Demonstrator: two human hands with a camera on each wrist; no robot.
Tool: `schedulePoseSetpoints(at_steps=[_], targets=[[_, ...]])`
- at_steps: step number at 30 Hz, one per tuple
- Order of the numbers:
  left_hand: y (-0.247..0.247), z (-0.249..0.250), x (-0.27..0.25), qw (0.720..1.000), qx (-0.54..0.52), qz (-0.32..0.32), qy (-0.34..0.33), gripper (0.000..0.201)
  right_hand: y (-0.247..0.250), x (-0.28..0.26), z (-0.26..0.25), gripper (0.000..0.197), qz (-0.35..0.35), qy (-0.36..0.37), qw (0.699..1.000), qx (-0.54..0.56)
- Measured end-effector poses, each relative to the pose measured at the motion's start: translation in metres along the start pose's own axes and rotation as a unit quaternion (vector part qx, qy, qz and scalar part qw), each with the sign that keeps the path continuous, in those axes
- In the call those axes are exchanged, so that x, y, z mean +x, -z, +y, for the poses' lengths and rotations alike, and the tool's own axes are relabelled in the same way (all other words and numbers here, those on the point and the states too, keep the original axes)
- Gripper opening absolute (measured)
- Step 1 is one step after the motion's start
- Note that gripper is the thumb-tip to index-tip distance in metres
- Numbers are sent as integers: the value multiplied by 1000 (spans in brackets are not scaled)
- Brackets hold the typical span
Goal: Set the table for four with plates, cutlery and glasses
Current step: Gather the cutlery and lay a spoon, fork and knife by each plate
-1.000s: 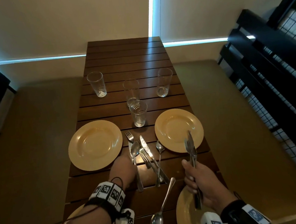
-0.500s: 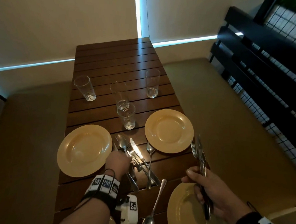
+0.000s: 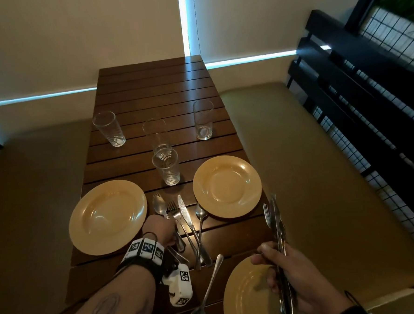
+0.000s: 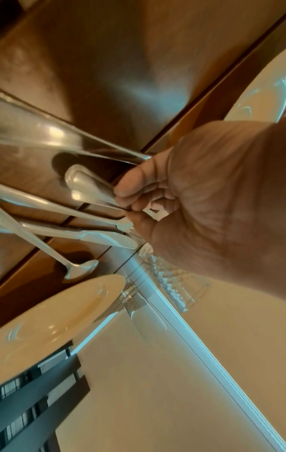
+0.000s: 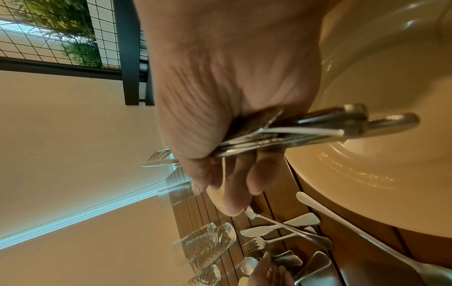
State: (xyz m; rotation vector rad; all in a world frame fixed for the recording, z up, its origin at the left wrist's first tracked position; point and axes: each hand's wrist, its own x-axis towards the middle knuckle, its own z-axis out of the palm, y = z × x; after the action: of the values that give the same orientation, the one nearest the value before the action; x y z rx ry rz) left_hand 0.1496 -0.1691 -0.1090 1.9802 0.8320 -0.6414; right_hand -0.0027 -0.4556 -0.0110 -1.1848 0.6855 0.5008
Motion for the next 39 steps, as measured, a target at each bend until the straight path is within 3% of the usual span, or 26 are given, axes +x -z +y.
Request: schedulePoseSetpoints(at_steps=[5,8,12,16,19,21,22,25,27,29,33,36,39], targets=[[13,3,-62,997,-18,-1,-77,19,-6,6,-3,29,-12,-20,999,34],[5,4,-113,990,0,-63,-125,17,-18,11,-4,27,-11,-33,999,42],[-17,18,-166,960,89,-164,-209,20,-45,13,-4,28,-42,-25,997,65],[-28,28,-175,939,150,-134,-280,23,-61,13,-2,32,-50,15,997,50],[-26,28,-176,911,198,-121,-341,9,-70,13,-4,32,-37,45,998,23],[-20,22,-179,894,201,-128,-380,20,-77,14,-9,30,-19,66,997,19],[-15,18,-181,899,163,-140,-382,22,-80,14,-12,29,-14,79,997,17],[4,7,-188,929,-101,-190,-300,18,-91,11,-32,27,-7,132,991,-12],[13,6,-190,931,-228,-166,-231,11,-101,6,-48,29,-5,180,982,-55],[15,7,-181,920,-313,-166,-165,24,-115,-4,-67,25,-7,238,968,-75],[14,16,-169,837,-434,-333,-30,58,-145,-26,-92,35,-55,326,941,-78],[20,28,-178,773,-482,-411,-31,58,-158,-29,-95,40,-90,344,932,-74],[27,37,-180,726,-520,-449,-31,52,-167,-24,-87,16,-72,364,928,-44]])
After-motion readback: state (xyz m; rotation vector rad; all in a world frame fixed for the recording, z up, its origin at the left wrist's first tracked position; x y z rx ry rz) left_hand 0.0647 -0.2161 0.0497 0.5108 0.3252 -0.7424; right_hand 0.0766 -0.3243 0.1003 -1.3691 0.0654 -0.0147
